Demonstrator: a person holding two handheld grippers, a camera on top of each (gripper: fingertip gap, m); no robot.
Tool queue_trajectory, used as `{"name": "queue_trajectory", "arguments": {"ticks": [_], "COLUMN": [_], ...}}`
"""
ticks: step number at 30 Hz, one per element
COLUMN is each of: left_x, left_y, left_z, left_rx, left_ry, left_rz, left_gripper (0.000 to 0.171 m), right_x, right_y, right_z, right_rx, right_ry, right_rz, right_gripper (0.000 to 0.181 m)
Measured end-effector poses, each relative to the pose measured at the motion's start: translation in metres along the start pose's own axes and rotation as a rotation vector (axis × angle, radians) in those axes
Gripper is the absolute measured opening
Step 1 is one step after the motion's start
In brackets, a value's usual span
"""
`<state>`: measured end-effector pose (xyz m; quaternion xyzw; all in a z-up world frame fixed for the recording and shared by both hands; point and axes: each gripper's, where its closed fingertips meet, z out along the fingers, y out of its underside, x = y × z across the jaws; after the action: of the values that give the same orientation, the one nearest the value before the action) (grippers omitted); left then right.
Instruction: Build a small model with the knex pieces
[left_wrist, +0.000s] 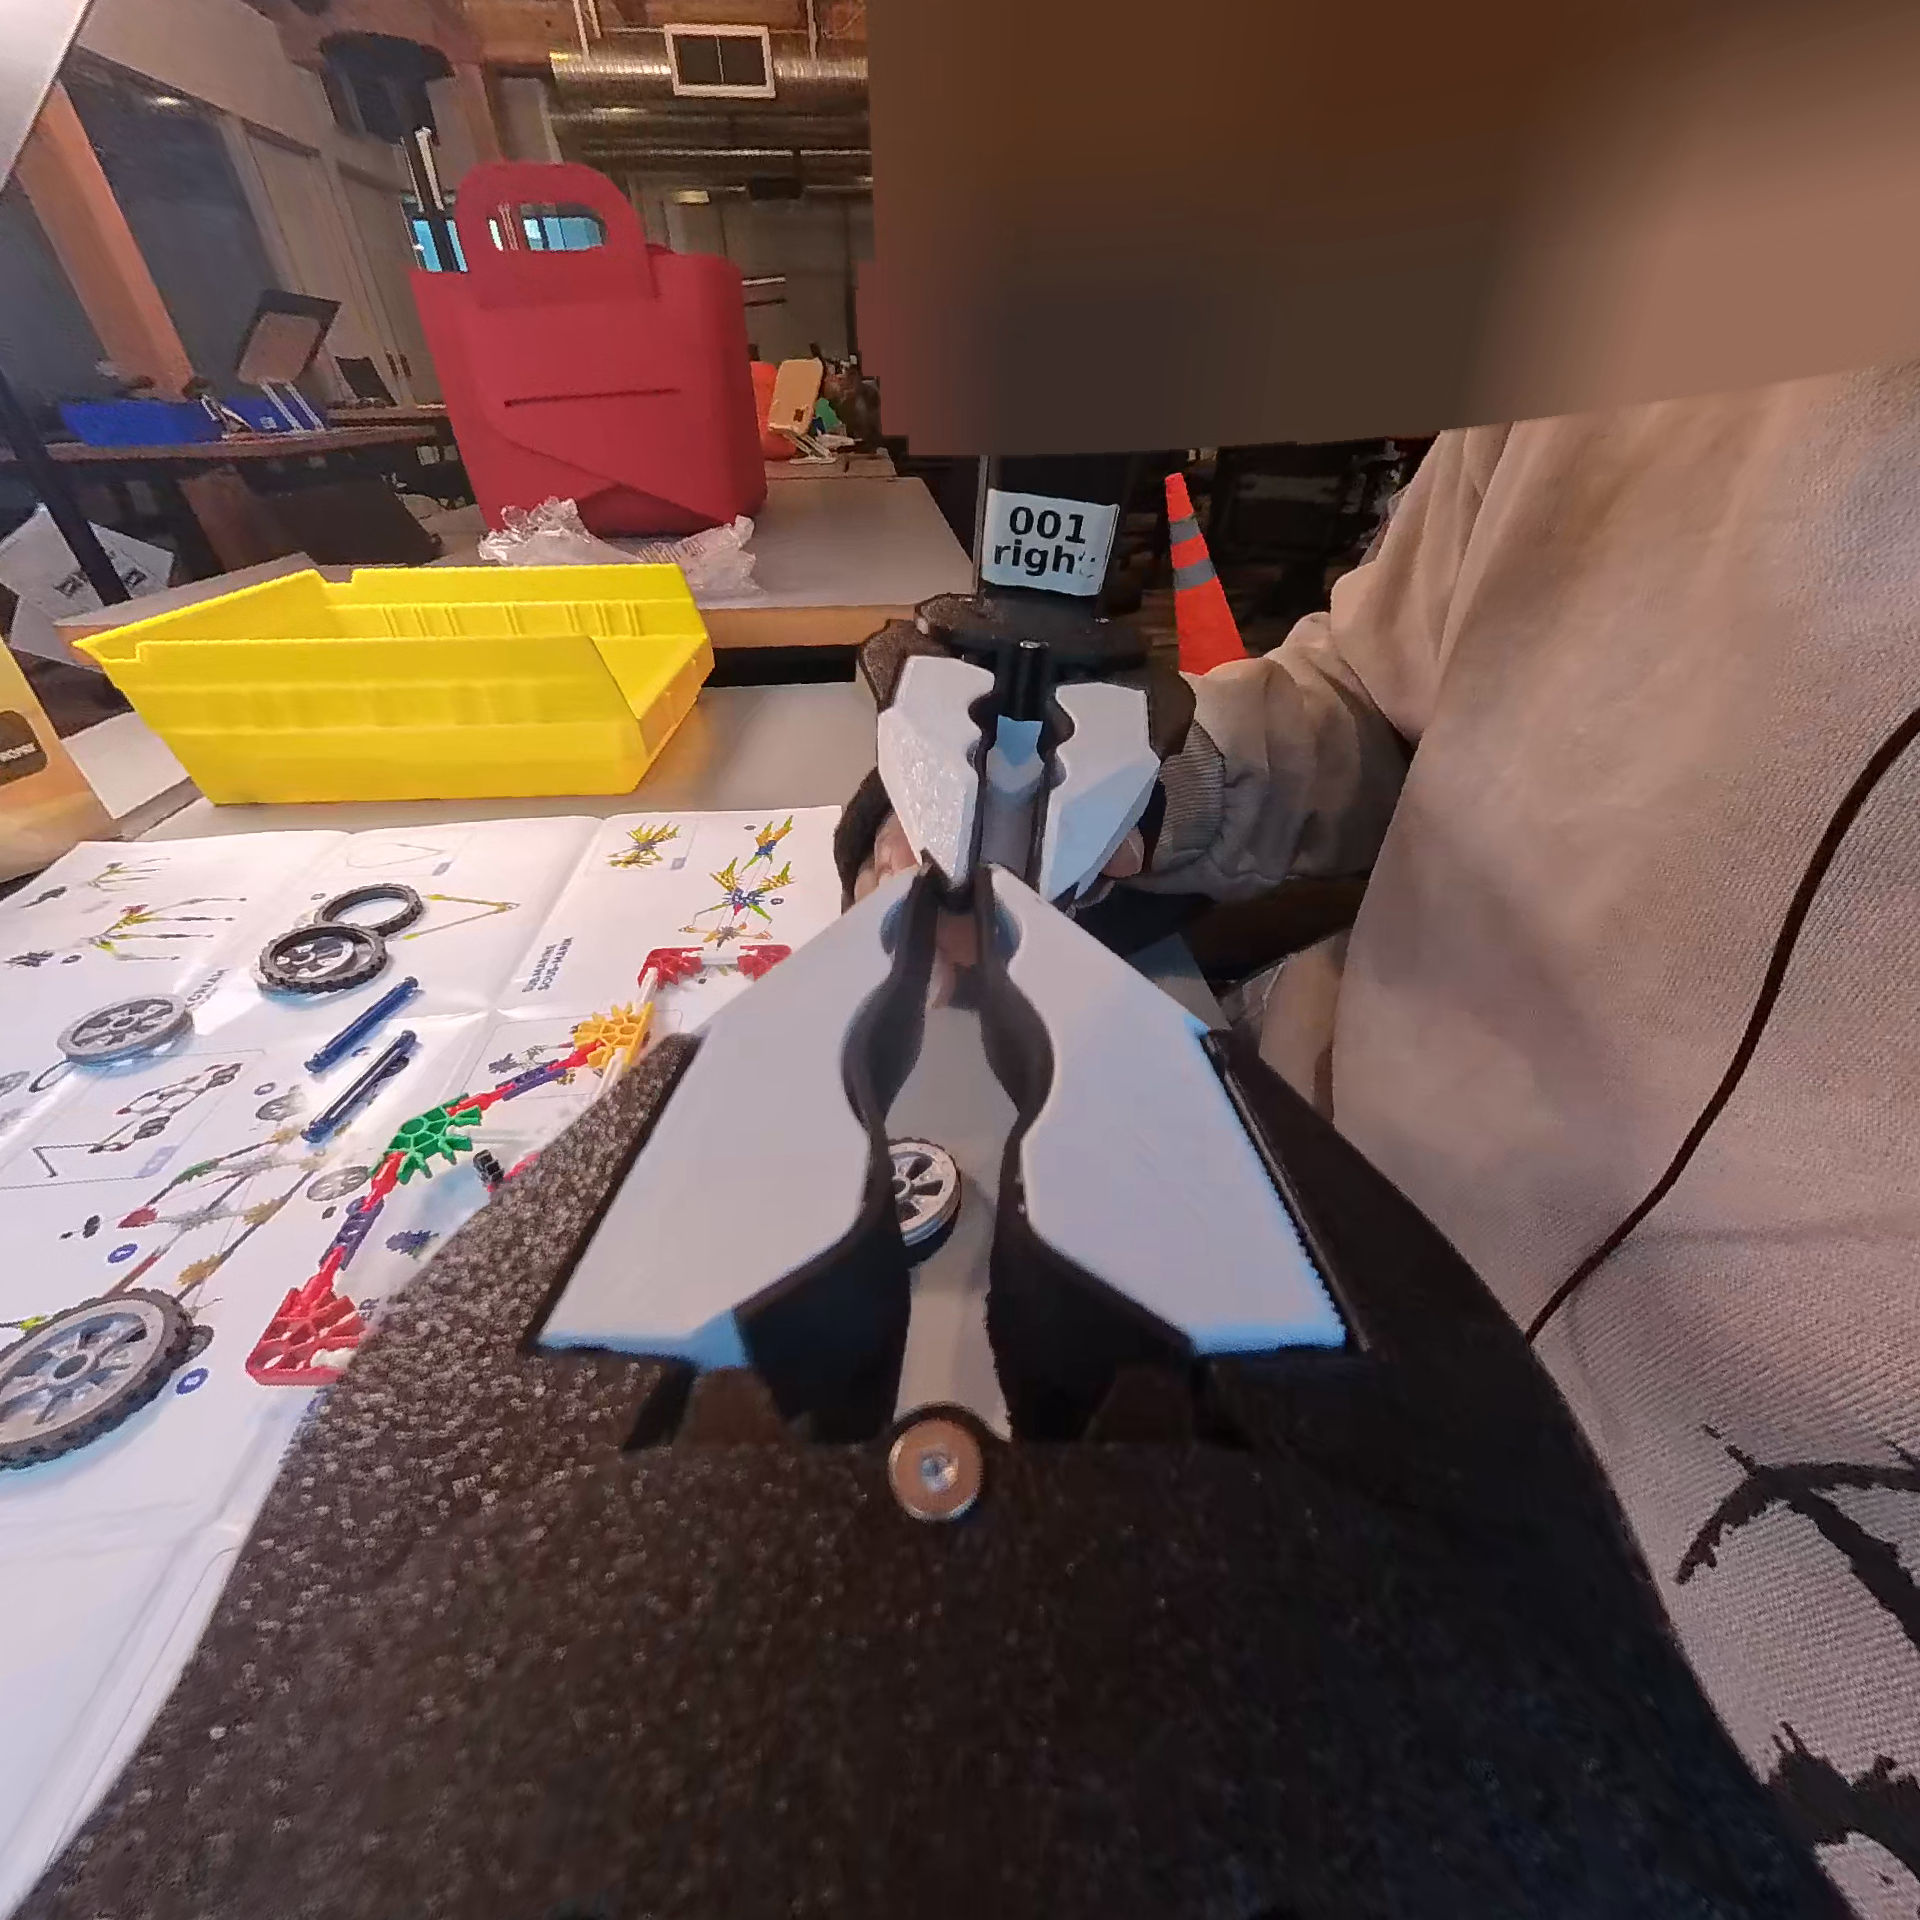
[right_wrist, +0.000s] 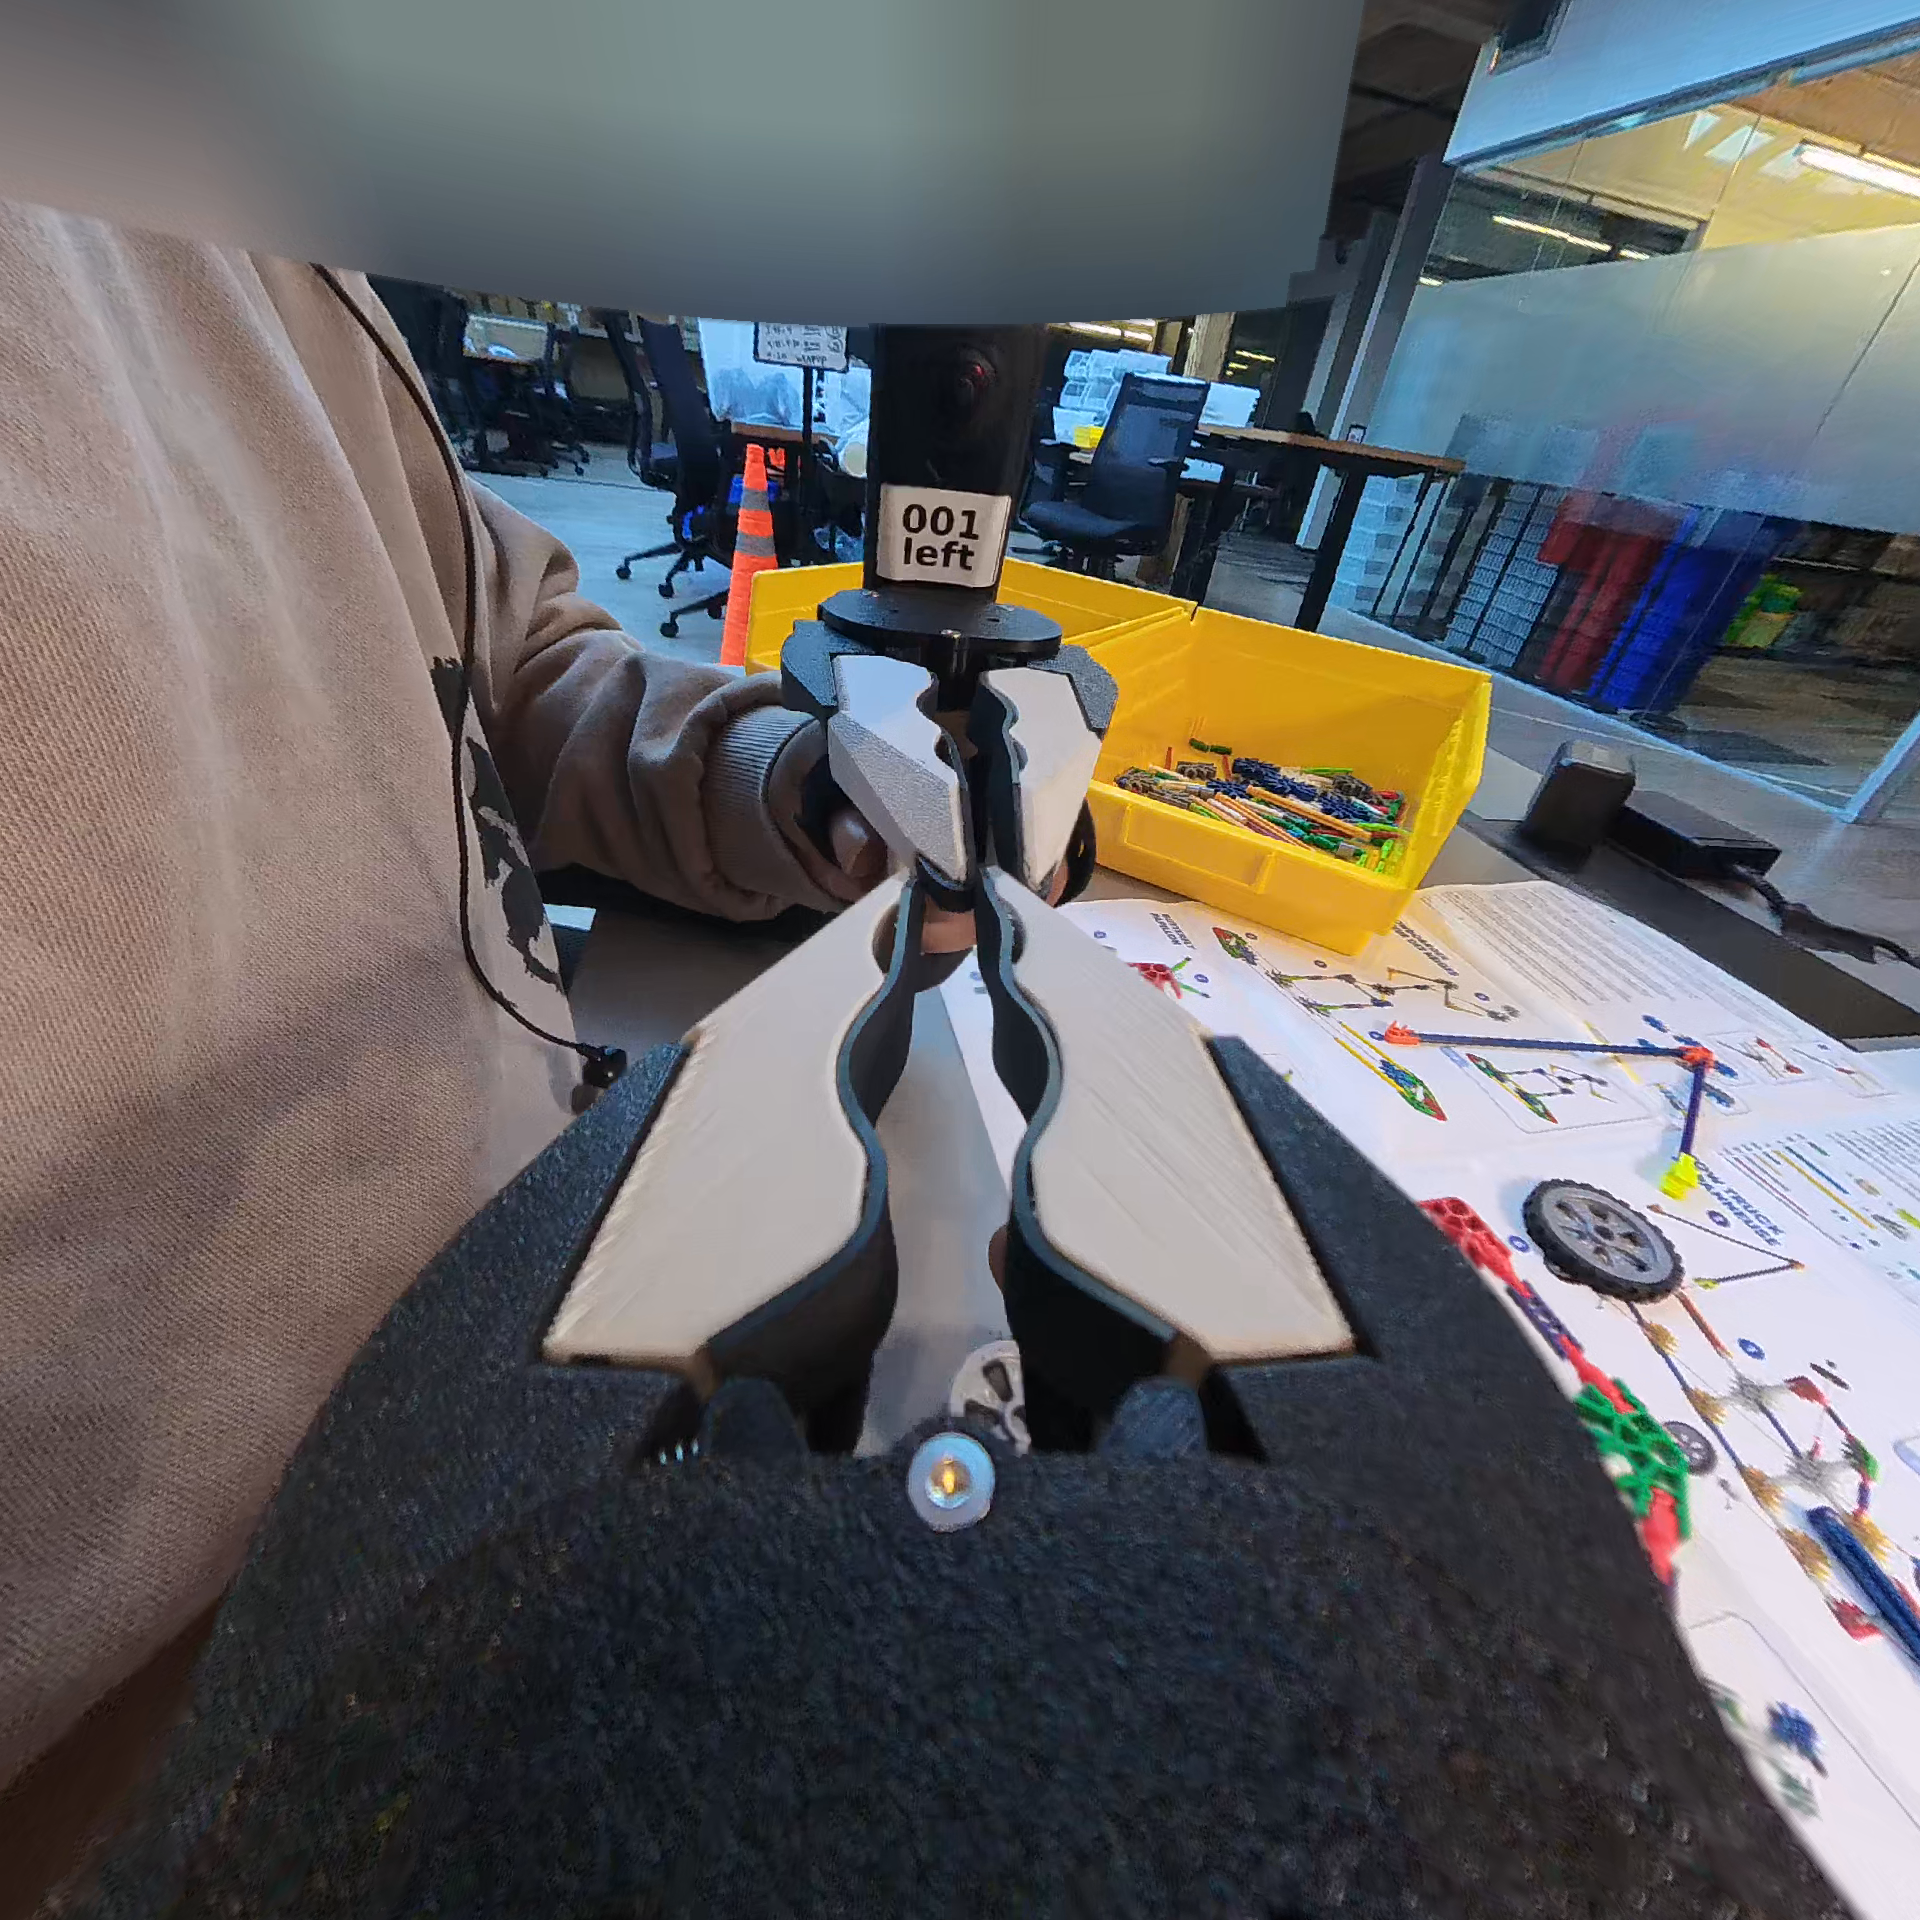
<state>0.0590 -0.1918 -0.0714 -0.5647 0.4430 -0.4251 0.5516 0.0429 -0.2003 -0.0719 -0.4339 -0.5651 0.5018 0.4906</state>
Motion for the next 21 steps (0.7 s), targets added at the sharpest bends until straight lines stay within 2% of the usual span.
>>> {"name": "queue_trajectory", "arguments": {"ticks": [4,7,10,12,15,18,21], "left_x": [-0.005,-0.012,-0.026,-0.028,-0.023,-0.023,-0.022], "left_y": [0.006,0.029,0.052,0.068,0.092,0.108,0.113], "left_z": [0.001,0.001,-0.003,-0.002,0.004,0.008,0.010], "left_rx": [-0.023,-0.135,-0.266,-0.350,-0.462,-0.552,-0.582], "left_ry": [0.010,0.031,-0.052,-0.061,-0.038,-0.045,-0.050], "left_rz": [-0.037,-0.041,0.033,0.027,-0.016,-0.023,-0.059], "left_gripper": [0.004,0.005,0.011,0.013,0.019,0.019,0.019], "right_x": [0.001,0.001,0.008,0.021,0.015,0.017,0.019], "right_y": [0.006,0.032,0.049,0.074,0.107,0.121,0.129], "right_z": [-0.001,-0.001,-0.015,-0.035,-0.059,-0.056,-0.048], "right_rx": [-0.013,-0.156,-0.288,-0.485,-0.748,-0.810,-0.831], "right_ry": [0.010,0.002,0.015,0.051,-0.006,0.005,0.001], "right_rz": [0.015,-0.001,0.031,0.059,0.157,0.174,0.228], "right_gripper": [0.017,0.030,0.031,0.031,0.045,0.040,0.041]}}
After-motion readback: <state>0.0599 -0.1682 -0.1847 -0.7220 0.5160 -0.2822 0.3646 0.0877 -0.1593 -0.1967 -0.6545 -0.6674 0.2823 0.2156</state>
